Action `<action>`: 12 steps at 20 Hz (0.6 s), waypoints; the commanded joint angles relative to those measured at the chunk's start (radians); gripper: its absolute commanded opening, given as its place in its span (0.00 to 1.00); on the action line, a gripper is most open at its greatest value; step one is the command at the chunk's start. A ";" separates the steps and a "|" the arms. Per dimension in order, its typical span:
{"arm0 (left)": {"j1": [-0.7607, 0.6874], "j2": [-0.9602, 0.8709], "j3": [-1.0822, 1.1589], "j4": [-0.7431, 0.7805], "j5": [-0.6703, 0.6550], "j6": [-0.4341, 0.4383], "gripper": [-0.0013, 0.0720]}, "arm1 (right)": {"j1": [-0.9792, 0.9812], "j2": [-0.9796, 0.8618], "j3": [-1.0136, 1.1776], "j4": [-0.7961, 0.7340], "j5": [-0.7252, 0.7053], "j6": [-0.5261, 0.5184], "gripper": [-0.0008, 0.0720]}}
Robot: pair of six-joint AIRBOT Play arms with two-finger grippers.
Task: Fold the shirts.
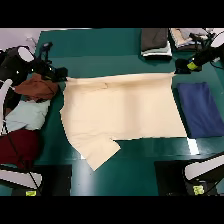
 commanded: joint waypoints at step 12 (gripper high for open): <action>0.000 0.207 -0.296 0.009 -0.147 -0.063 0.77 | 0.003 0.230 -0.339 -0.026 -0.053 -0.017 0.44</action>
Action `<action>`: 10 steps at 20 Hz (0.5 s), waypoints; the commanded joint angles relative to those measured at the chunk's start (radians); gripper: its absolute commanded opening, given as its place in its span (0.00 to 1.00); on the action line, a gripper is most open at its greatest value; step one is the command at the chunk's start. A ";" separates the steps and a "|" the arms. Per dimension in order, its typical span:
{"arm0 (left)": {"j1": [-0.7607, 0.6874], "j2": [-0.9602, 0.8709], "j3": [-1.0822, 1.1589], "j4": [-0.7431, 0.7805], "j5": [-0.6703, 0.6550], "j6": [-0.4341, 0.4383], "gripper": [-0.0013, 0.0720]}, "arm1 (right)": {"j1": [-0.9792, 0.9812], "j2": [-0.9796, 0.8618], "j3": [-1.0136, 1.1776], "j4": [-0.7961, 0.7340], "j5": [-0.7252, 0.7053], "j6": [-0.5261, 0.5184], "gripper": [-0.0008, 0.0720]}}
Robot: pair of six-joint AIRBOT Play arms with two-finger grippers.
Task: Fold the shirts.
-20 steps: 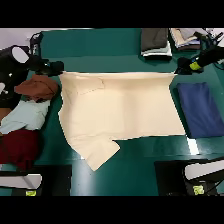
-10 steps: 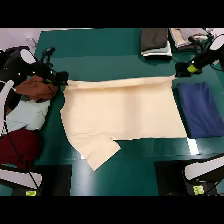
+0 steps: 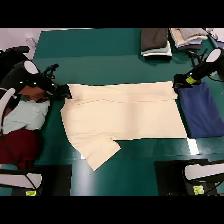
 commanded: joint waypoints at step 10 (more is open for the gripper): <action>-0.260 0.718 -0.874 -0.100 0.055 -0.303 0.77 | 0.004 0.404 -0.316 0.060 -0.016 -0.007 0.44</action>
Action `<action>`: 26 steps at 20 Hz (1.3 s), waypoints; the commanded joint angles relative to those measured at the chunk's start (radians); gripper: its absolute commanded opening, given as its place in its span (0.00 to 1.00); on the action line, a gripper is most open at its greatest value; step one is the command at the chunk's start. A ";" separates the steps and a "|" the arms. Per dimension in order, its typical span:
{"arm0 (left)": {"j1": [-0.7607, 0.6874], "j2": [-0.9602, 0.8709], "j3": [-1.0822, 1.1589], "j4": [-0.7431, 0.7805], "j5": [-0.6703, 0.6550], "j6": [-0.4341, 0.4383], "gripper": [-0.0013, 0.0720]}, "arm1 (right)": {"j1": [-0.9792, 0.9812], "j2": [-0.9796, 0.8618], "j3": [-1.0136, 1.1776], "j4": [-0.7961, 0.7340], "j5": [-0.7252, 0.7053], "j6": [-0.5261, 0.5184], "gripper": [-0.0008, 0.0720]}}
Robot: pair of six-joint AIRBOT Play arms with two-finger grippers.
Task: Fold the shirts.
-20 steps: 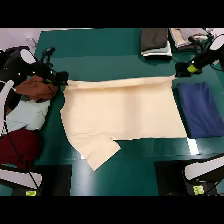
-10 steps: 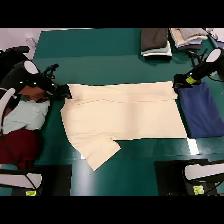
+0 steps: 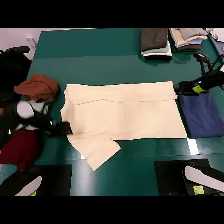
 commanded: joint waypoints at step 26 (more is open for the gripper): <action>-0.354 0.117 -0.076 0.009 0.263 -0.228 0.04 | -0.540 0.079 -0.606 0.105 0.045 -0.044 0.62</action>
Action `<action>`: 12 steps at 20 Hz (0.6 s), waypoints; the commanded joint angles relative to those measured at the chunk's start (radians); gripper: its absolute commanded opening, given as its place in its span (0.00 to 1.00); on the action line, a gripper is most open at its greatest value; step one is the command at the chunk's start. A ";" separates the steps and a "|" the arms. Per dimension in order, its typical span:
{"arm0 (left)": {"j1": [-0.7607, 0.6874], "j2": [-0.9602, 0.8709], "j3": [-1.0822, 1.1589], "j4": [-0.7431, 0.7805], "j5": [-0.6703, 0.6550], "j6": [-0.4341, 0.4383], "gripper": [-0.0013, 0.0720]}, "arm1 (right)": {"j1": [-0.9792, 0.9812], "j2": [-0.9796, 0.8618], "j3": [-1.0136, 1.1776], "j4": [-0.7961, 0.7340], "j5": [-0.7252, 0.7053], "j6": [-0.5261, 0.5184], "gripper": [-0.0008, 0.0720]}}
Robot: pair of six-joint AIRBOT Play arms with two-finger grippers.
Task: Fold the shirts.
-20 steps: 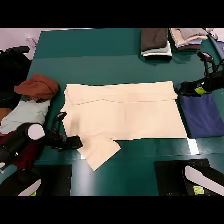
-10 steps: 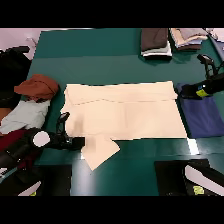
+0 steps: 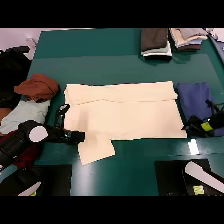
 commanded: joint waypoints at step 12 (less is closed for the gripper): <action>0.000 0.115 0.079 0.155 -0.285 -0.041 0.04 | 0.221 0.032 0.039 -0.008 -0.026 -0.001 0.04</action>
